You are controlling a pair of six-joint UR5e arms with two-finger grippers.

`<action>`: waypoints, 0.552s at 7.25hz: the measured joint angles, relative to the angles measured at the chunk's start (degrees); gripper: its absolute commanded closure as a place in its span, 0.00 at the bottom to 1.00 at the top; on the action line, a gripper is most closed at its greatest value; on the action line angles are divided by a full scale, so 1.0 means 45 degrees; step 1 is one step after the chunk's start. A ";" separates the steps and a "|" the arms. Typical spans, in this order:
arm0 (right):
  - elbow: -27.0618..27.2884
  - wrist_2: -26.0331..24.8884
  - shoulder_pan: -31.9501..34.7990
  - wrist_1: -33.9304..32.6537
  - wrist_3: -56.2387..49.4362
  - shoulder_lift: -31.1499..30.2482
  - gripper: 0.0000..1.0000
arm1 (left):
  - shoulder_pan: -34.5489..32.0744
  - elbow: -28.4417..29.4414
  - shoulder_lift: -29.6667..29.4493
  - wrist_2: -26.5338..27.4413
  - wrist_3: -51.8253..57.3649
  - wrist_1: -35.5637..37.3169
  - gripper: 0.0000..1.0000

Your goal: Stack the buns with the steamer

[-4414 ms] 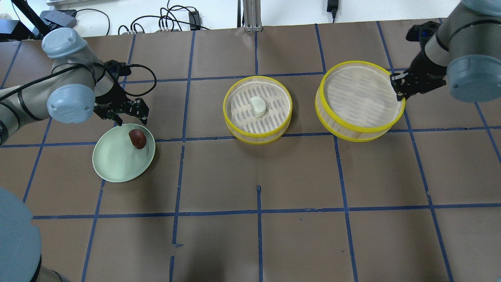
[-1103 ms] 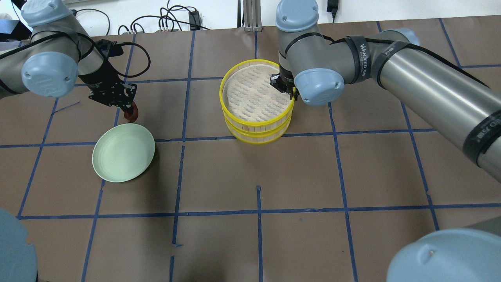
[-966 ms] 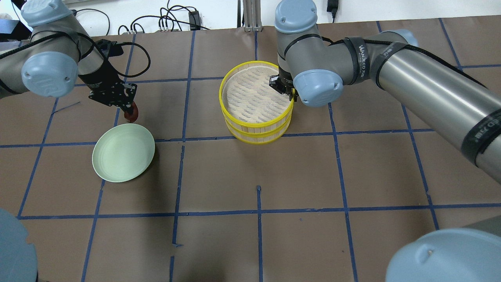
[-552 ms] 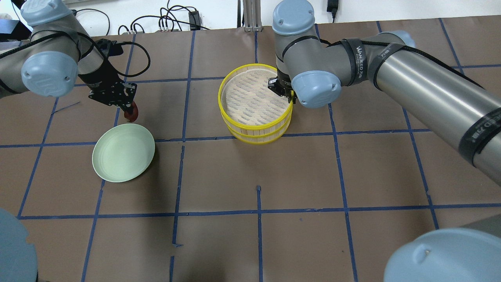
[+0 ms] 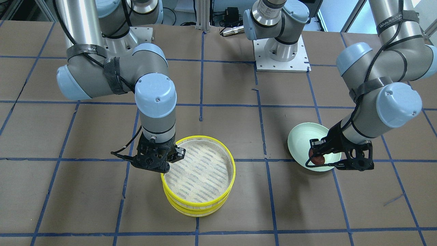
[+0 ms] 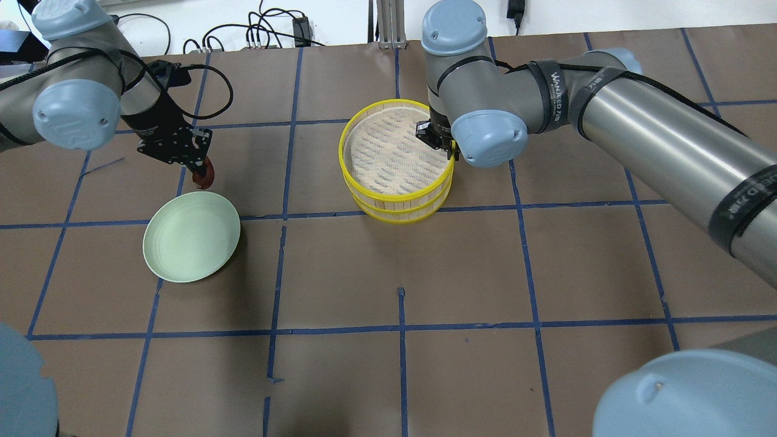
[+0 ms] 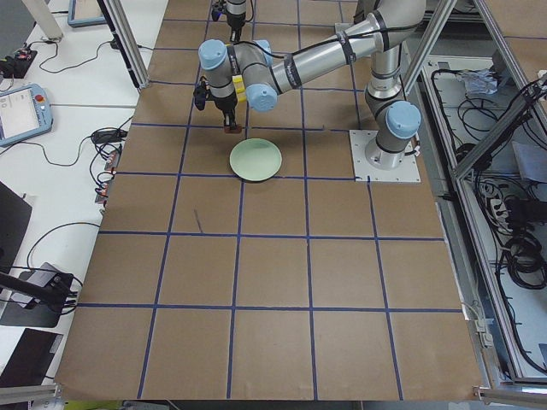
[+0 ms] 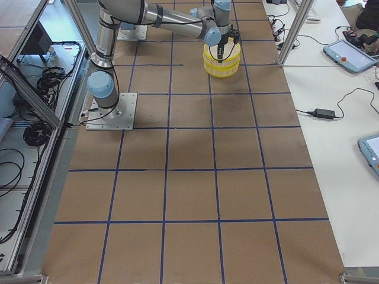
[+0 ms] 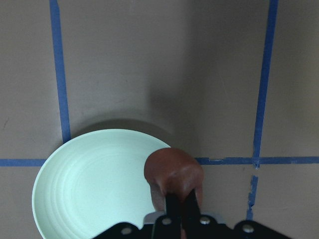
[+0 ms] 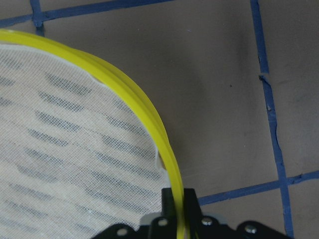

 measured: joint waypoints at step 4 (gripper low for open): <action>0.0007 -0.0069 -0.0009 -0.0019 -0.0064 0.0013 0.54 | 0.0000 -0.0002 0.0004 0.0000 0.0012 -0.0012 1.00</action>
